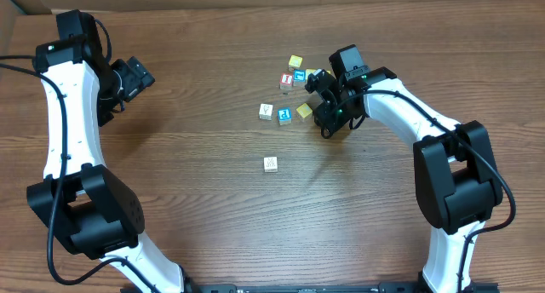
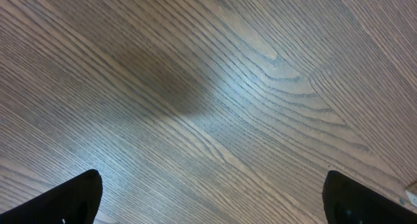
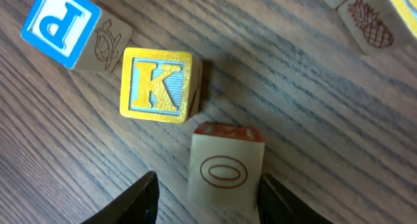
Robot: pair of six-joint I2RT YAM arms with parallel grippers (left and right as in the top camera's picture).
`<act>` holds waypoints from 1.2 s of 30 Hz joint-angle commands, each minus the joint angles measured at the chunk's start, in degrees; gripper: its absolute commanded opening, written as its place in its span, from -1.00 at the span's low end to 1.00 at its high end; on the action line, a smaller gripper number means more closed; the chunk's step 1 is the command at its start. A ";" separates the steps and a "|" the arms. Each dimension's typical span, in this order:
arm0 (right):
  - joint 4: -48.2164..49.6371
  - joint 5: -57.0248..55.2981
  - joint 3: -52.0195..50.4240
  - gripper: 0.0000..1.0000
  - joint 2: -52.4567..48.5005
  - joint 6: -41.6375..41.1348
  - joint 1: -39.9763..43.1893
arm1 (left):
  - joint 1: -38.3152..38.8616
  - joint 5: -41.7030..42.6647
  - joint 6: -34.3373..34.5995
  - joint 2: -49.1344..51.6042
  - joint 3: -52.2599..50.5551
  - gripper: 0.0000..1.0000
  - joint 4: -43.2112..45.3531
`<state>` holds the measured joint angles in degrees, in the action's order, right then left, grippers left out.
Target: Flip 5 blocks
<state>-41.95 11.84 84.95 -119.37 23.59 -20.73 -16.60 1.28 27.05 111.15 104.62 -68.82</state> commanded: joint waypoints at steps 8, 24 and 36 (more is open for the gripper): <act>4.74 0.61 -2.03 -0.01 -0.35 -6.08 -0.13 | -0.02 -0.24 -0.22 -0.66 0.87 0.99 0.04; 5.40 0.07 -3.04 -0.35 0.61 -14.19 -0.20 | -0.04 -0.22 -0.22 -0.66 0.87 1.00 0.04; -5.62 0.31 -1.44 -0.34 14.71 -30.25 -5.97 | -0.04 -0.22 -0.22 -0.66 0.87 0.99 0.04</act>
<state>-46.61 11.62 81.73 -111.02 0.99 -24.29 -16.60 1.28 27.05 111.15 104.62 -68.82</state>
